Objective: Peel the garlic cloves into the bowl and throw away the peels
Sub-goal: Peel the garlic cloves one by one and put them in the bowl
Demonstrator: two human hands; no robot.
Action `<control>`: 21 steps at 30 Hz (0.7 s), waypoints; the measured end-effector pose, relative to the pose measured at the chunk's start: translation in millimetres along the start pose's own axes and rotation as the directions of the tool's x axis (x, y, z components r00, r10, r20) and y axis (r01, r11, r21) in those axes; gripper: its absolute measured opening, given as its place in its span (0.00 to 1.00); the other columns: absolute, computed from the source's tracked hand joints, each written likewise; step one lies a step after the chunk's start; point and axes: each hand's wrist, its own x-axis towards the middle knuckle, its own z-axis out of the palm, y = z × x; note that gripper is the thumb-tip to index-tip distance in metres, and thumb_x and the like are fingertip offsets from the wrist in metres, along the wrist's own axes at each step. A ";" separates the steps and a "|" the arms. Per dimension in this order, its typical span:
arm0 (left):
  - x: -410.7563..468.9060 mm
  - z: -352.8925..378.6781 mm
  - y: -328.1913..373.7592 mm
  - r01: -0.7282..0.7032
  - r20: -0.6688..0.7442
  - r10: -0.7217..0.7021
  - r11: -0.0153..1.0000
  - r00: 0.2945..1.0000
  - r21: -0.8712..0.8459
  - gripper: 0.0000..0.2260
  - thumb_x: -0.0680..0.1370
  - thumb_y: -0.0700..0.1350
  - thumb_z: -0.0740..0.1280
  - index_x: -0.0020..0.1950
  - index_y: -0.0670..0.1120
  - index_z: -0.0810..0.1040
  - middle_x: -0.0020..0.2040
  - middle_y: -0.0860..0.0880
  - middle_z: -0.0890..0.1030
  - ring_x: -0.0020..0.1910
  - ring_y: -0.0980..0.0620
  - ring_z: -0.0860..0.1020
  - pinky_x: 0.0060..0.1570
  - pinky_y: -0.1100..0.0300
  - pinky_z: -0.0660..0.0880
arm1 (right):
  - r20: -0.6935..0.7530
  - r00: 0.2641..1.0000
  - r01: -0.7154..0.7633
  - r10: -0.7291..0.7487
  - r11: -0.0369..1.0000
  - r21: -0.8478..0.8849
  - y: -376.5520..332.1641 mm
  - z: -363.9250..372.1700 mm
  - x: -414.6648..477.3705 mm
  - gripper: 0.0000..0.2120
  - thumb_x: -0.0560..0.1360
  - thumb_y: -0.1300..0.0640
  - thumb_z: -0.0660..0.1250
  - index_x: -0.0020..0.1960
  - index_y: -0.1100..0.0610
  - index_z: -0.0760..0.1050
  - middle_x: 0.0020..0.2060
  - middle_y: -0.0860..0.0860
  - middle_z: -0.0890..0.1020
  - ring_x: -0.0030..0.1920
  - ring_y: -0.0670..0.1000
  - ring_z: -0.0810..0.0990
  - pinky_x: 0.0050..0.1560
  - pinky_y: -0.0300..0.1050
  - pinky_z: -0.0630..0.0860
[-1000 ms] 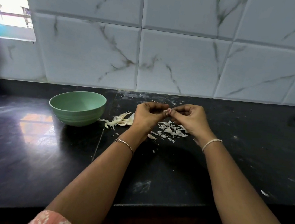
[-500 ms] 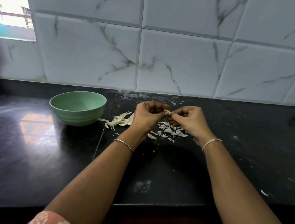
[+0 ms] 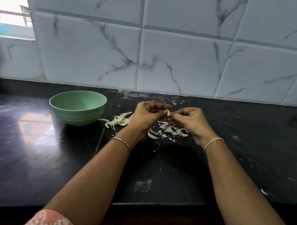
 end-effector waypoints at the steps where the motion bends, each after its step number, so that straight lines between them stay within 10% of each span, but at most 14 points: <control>1: 0.2 -0.5 -0.2 0.003 0.000 -0.003 1.000 1.000 -0.011 0.08 0.74 0.29 0.69 0.47 0.39 0.82 0.41 0.48 0.84 0.39 0.59 0.83 0.44 0.68 0.78 | 0.006 1.000 -0.001 0.001 1.000 0.013 -0.4 0.0 -0.1 0.03 0.74 0.68 0.69 0.42 0.67 0.80 0.36 0.58 0.84 0.34 0.49 0.83 0.37 0.36 0.80; 21: 1.4 -0.6 0.6 0.155 0.073 -0.140 0.951 0.987 -0.269 0.08 0.75 0.28 0.66 0.51 0.36 0.80 0.42 0.46 0.85 0.40 0.53 0.84 0.43 0.63 0.81 | 0.012 1.000 -0.015 0.014 0.999 0.040 -1.4 -0.2 -1.7 0.04 0.75 0.66 0.69 0.41 0.64 0.80 0.34 0.57 0.83 0.33 0.49 0.82 0.37 0.37 0.79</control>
